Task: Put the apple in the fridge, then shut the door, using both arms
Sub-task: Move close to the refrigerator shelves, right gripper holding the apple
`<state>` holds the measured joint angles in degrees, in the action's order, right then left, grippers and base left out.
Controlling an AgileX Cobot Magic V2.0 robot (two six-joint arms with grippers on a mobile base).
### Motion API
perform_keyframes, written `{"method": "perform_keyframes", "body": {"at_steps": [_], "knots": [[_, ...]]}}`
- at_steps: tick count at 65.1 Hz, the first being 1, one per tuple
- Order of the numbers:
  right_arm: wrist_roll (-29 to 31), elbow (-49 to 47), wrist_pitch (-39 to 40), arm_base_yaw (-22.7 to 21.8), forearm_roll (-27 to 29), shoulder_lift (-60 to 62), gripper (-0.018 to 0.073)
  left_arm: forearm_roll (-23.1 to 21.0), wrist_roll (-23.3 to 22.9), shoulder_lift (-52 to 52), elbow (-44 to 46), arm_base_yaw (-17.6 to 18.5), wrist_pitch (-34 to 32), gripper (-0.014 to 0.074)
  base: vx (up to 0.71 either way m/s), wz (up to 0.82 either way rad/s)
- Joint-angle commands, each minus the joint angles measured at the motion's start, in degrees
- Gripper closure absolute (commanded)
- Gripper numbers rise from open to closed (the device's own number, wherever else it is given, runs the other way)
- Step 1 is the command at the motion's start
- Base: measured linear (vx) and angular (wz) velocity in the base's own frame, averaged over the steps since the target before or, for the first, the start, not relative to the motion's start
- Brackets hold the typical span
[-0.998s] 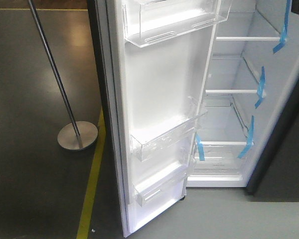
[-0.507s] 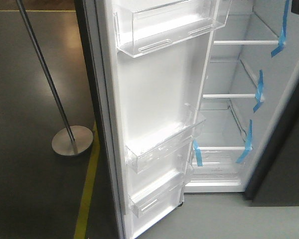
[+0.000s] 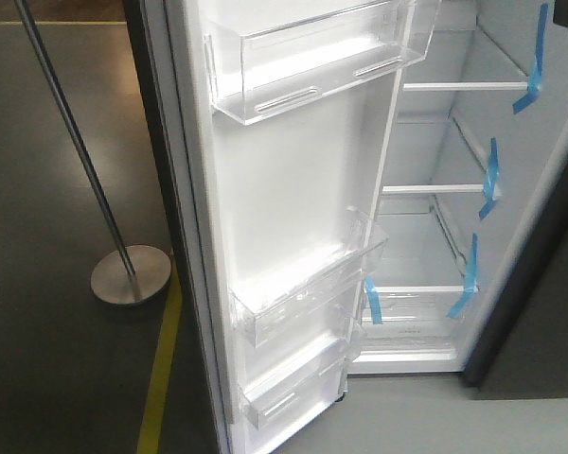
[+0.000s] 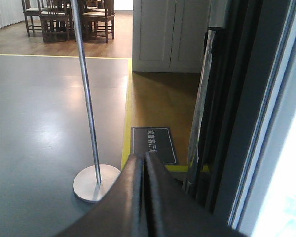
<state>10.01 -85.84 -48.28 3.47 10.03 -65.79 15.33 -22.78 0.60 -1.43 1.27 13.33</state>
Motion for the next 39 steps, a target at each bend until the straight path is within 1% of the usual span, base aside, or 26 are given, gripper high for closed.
{"method": "perform_keyframes", "body": {"at_steps": [1,39], "knots": [[0.2,-1.8,4.7,-0.2,0.3,1.0,0.0356,0.1,-0.1,0.8,1.1,-0.1,-4.2,0.0603,0.06,-0.02],[0.2,-1.8,4.7,-0.2,0.3,1.0,0.0356,0.1,-0.1,0.8,1.1,-0.1,-4.2,0.0603,0.05,-0.02]]}}
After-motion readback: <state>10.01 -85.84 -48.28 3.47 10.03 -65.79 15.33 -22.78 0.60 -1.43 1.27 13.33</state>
